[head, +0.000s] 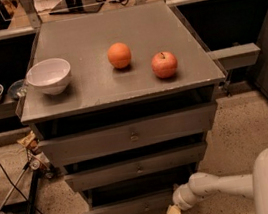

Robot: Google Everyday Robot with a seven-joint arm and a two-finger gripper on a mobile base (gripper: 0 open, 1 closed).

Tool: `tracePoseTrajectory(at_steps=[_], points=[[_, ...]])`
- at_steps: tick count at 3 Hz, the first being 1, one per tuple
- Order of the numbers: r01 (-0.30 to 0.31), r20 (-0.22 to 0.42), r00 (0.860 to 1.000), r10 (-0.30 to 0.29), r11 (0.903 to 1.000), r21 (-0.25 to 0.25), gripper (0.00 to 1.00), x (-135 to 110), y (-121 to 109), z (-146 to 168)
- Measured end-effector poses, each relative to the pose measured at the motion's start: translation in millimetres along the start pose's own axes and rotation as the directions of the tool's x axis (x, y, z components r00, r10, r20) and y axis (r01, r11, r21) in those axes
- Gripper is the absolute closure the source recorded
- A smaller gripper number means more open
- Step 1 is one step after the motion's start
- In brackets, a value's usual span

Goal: Open bottom drawer

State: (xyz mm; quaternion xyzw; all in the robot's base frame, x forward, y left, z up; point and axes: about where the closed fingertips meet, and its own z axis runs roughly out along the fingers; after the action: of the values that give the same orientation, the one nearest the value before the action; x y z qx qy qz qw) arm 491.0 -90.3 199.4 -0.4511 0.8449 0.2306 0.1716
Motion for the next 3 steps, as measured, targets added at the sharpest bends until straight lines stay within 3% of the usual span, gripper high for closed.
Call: tracePoseTrajectory(at_steps=[3], points=[[-0.007,0.004,1.0,0.007,1.0,-0.004,0.0,-3.0,1.8,-2.3]])
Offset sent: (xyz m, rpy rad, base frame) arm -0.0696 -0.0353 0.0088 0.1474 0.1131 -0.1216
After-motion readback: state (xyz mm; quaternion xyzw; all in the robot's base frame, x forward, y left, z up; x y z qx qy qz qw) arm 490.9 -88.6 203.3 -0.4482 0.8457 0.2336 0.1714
